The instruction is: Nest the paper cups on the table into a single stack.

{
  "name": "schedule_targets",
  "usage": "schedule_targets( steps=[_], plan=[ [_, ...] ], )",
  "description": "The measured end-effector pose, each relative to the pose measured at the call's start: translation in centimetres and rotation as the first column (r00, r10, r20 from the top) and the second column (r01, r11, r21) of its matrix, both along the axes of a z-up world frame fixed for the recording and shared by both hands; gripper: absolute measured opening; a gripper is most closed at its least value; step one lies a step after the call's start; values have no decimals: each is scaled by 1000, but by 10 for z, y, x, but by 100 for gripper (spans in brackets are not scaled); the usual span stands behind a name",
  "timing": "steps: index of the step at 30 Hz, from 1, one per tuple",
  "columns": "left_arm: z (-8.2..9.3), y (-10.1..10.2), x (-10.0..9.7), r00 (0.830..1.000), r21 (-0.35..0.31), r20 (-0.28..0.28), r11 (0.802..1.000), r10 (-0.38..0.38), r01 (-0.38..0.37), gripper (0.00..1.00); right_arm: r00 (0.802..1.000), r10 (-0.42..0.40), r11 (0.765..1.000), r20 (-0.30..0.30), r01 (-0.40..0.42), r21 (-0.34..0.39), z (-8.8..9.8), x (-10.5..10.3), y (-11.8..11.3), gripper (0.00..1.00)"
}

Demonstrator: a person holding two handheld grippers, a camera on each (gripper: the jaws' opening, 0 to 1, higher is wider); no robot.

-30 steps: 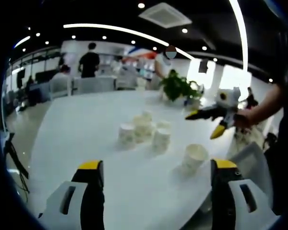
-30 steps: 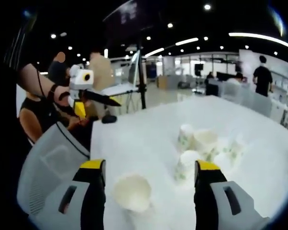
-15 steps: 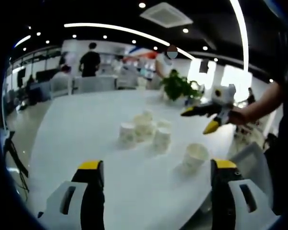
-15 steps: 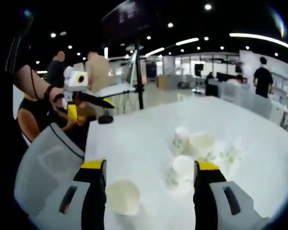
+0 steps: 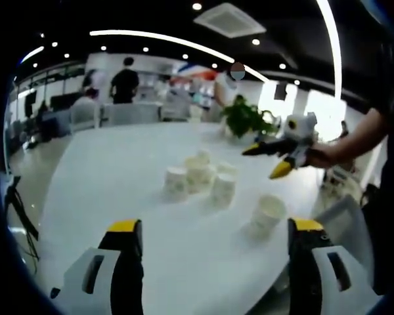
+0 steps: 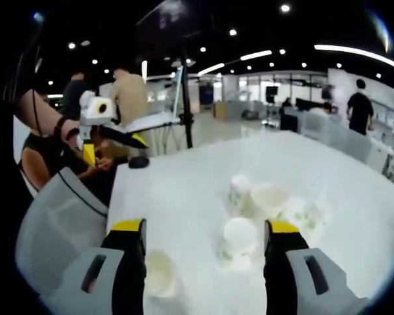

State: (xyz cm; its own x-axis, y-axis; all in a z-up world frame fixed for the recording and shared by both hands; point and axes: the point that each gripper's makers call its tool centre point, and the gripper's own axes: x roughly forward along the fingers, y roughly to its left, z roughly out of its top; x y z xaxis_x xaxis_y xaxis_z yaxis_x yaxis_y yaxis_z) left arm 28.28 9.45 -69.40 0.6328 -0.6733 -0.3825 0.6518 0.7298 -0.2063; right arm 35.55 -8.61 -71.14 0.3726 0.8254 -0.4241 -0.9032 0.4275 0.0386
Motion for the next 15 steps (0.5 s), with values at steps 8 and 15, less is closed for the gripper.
schedule_targets(
  steps=[8,15],
  plan=[
    [-1,2,2,1000,2,-5,1000,6,-6,91,1000,5,1000,2,-5,-6,0,11,4,70],
    [0,4,3,1000,2,-4,1000,12,-12,91,1000,8,1000,0,-8,-12,-4,19,6,69]
  ],
)
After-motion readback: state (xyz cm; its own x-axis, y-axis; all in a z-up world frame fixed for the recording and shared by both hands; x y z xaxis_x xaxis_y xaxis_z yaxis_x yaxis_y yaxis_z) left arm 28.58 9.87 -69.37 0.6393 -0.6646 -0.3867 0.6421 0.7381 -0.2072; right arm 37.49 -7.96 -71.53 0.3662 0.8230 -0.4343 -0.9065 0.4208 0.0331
